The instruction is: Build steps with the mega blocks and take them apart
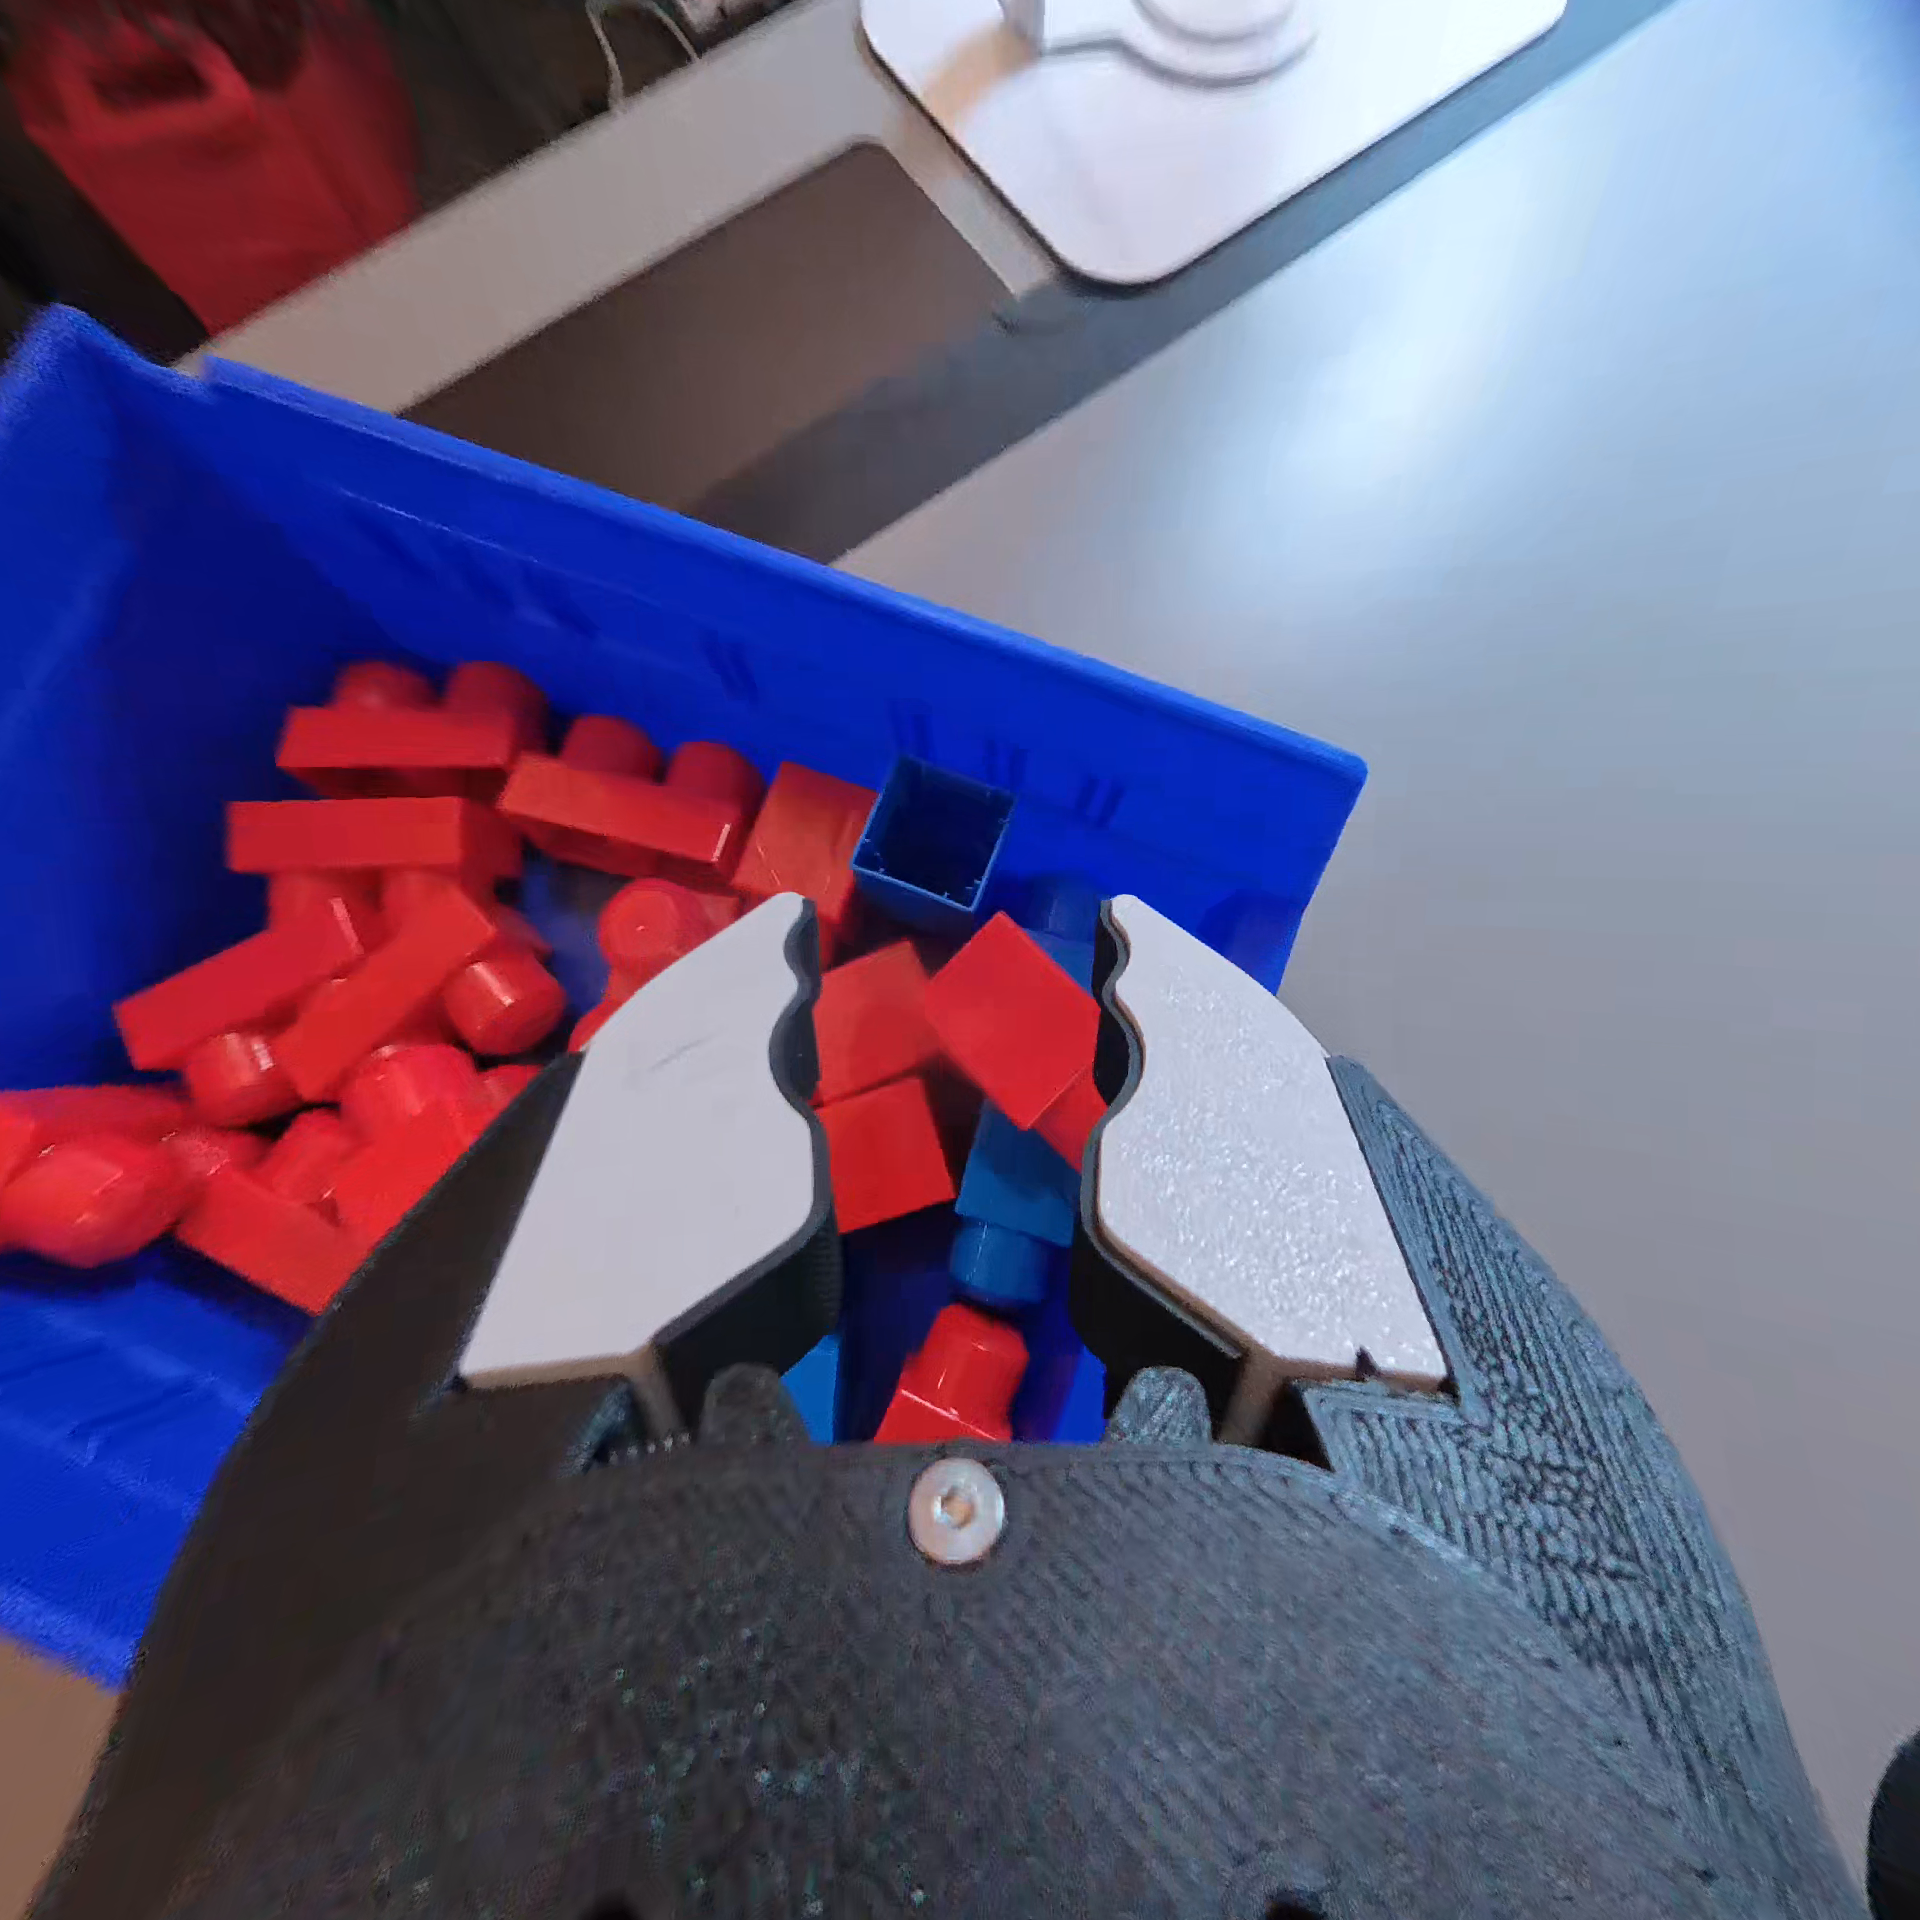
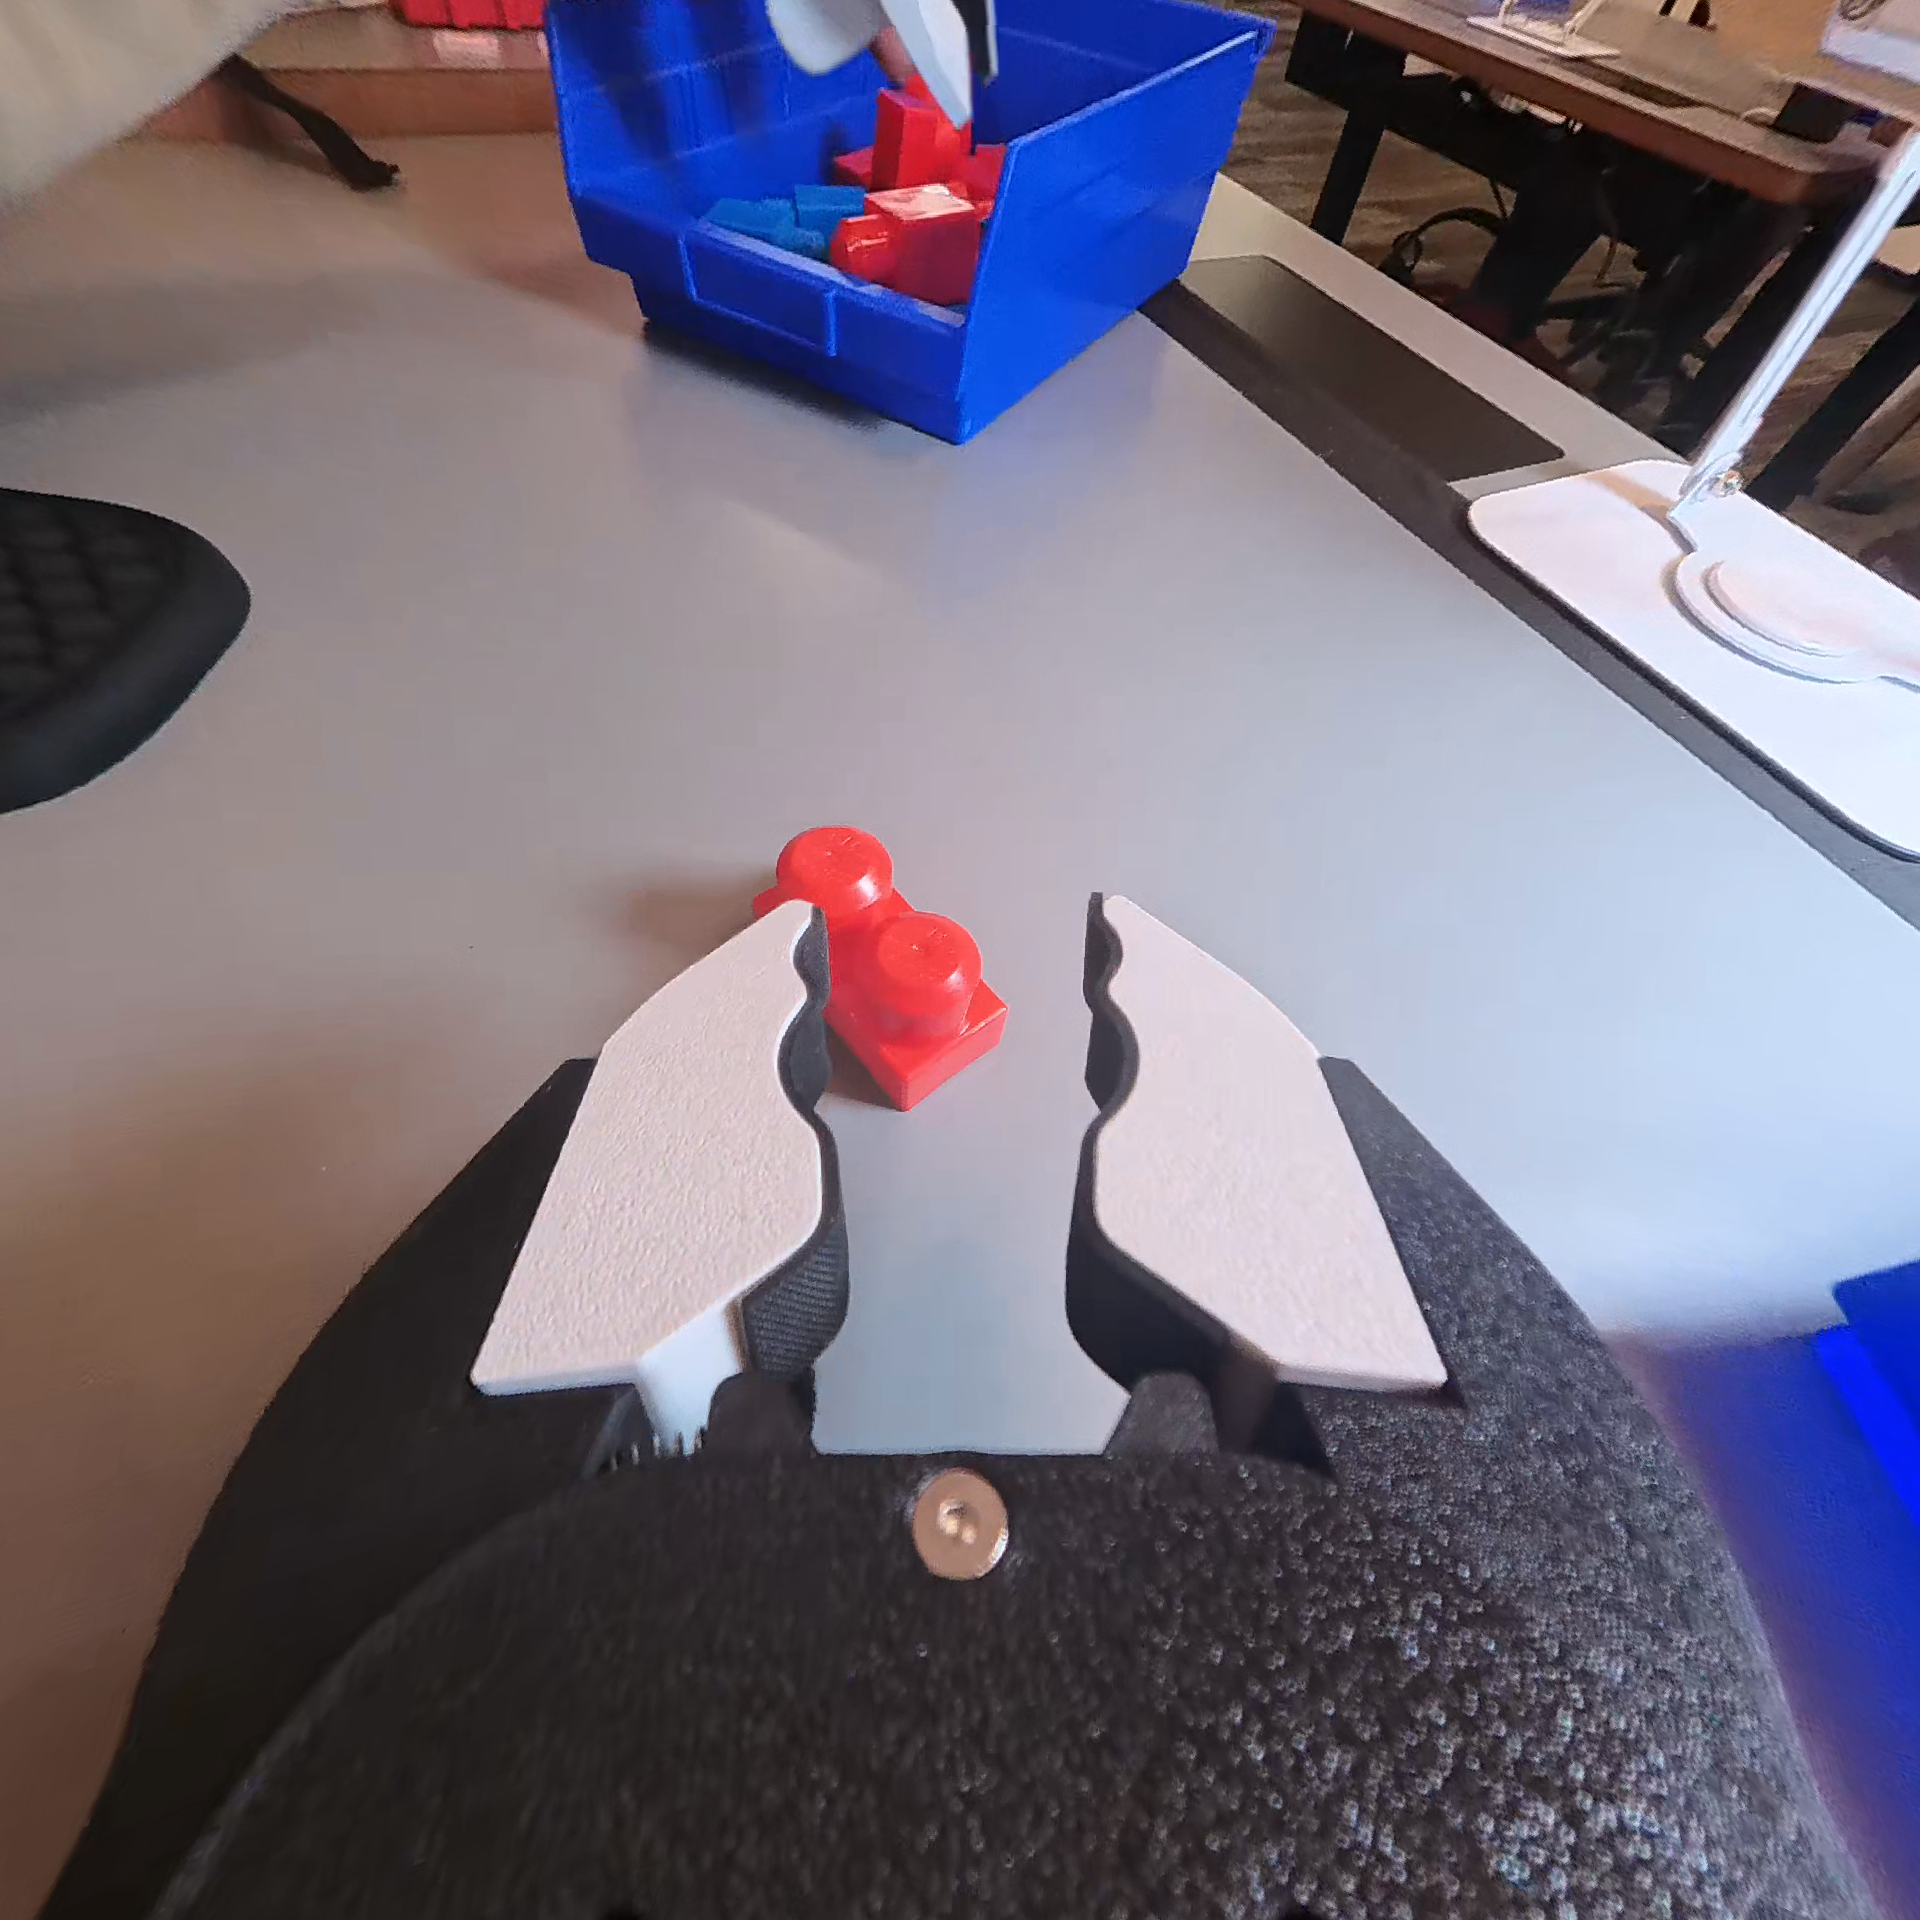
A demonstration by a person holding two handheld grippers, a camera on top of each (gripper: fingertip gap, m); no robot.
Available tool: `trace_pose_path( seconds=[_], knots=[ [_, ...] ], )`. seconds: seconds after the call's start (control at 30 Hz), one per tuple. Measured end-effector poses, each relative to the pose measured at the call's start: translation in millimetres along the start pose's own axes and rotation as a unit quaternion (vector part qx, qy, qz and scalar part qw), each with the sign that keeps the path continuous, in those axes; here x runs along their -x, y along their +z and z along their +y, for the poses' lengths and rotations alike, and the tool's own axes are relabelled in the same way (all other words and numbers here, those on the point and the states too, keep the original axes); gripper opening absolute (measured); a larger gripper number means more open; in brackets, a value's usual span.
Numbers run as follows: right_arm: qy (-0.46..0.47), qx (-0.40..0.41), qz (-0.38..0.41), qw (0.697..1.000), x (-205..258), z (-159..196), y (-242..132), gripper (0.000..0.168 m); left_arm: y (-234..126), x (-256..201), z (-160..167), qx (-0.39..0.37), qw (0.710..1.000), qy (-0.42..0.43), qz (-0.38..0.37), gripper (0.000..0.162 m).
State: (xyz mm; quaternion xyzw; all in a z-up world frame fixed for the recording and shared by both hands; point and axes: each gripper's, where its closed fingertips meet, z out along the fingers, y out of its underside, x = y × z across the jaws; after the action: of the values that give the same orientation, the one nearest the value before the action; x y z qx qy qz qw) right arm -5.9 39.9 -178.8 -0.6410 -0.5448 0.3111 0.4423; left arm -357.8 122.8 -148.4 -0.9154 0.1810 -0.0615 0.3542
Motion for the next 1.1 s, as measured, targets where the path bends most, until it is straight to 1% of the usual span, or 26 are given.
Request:
trace_pose_path(
  seconds=[0.13,0.23,0.27,0.3,0.33,0.4,0.43,0.5,0.53,0.6,0.63,0.67,0.7,0.77,0.83,0.9,0.93,0.97,1.03,1.07,1.1],
  knots=[
    [-0.013,0.005,-0.004,1.000,5.0,4.1,4.0,0.044,30.0,2.1,3.2,0.073,0.997,0.034,0.010,0.060],
    [-0.018,0.004,-0.004,1.000,7.4,3.9,4.8,0.042,48.8,14.6,16.2,0.158,0.985,0.072,-0.012,0.061],
    [-0.019,0.003,-0.003,1.000,7.8,3.5,4.8,0.042,53.4,14.5,22.5,0.187,0.979,0.086,-0.009,0.059],
    [-0.020,0.003,-0.002,1.000,7.6,3.1,4.6,0.041,55.9,13.2,26.0,0.209,0.973,0.101,-0.003,0.053],
    [-0.021,0.001,0.000,1.000,7.2,2.6,4.2,0.040,57.3,14.2,20.4,0.202,0.973,0.113,-0.012,0.038],
    [-0.023,-0.002,0.005,1.000,5.5,1.4,3.0,0.040,52.3,16.8,17.4,0.207,0.964,0.163,-0.031,0.038],
    [-0.023,-0.005,0.008,1.000,4.4,0.3,2.1,0.039,47.1,14.3,15.2,0.200,0.965,0.168,-0.030,0.037],
    [-0.022,-0.014,0.015,1.000,1.9,-3.3,-0.4,0.039,30.8,11.3,2.4,0.153,0.974,0.162,-0.034,0.037],
    [-0.020,-0.022,0.018,0.999,0.7,-6.3,-1.8,0.039,19.2,7.7,-7.0,0.116,0.980,0.156,-0.036,0.037],
    [-0.010,-0.042,0.018,0.999,0.2,-13.8,-4.3,0.039,-7.4,-15.4,-33.2,0.005,0.990,0.139,-0.009,0.036],
    [-0.002,-0.056,0.014,0.998,1.1,-18.4,-5.5,0.039,-22.1,-36.5,-47.7,-0.065,0.988,0.139,0.022,0.036],
    [0.007,-0.071,0.007,0.997,3.2,-23.6,-6.9,0.040,-37.8,-64.8,-60.4,-0.139,0.977,0.145,0.068,0.036],
    [0.017,-0.088,-0.004,0.996,6.0,-29.4,-8.6,0.041,-54.6,-96.7,-70.2,-0.210,0.958,0.153,0.118,0.036],
    [0.039,-0.127,-0.028,0.991,13.4,-42.1,-13.2,0.043,-87.4,-160.9,-81.3,-0.339,0.903,0.152,0.216,0.036],
    [0.063,-0.160,-0.055,0.984,22.3,-53.6,-17.5,0.046,-110.4,-218.6,-81.6,-0.420,0.844,0.120,0.311,0.036],
    [0.093,-0.193,-0.088,0.973,33.6,-65.5,-21.8,0.052,-119.2,-268.2,-76.7,-0.457,0.797,0.093,0.383,0.036],
    [0.107,-0.210,-0.106,0.966,39.9,-72.0,-24.3,0.056,-117.9,-289.6,-73.9,-0.462,0.783,0.083,0.408,0.036],
    [0.117,-0.225,-0.121,0.960,46.0,-78.4,-26.9,0.058,-113.4,-308.1,-72.0,-0.463,0.775,0.075,0.422,0.036],
    [0.121,-0.250,-0.139,0.951,55.6,-89.3,-32.7,0.059,-98.0,-335.8,-68.8,-0.459,0.774,0.069,0.431,0.036],
    [0.121,-0.261,-0.139,0.947,57.4,-93.4,-35.9,0.051,-89.4,-346.1,-65.9,-0.451,0.776,0.072,0.435,0.036],
    [0.120,-0.272,-0.135,0.945,56.2,-96.1,-39.5,0.038,-80.5,-354.5,-61.5,-0.439,0.779,0.076,0.441,0.036]
  ],
)
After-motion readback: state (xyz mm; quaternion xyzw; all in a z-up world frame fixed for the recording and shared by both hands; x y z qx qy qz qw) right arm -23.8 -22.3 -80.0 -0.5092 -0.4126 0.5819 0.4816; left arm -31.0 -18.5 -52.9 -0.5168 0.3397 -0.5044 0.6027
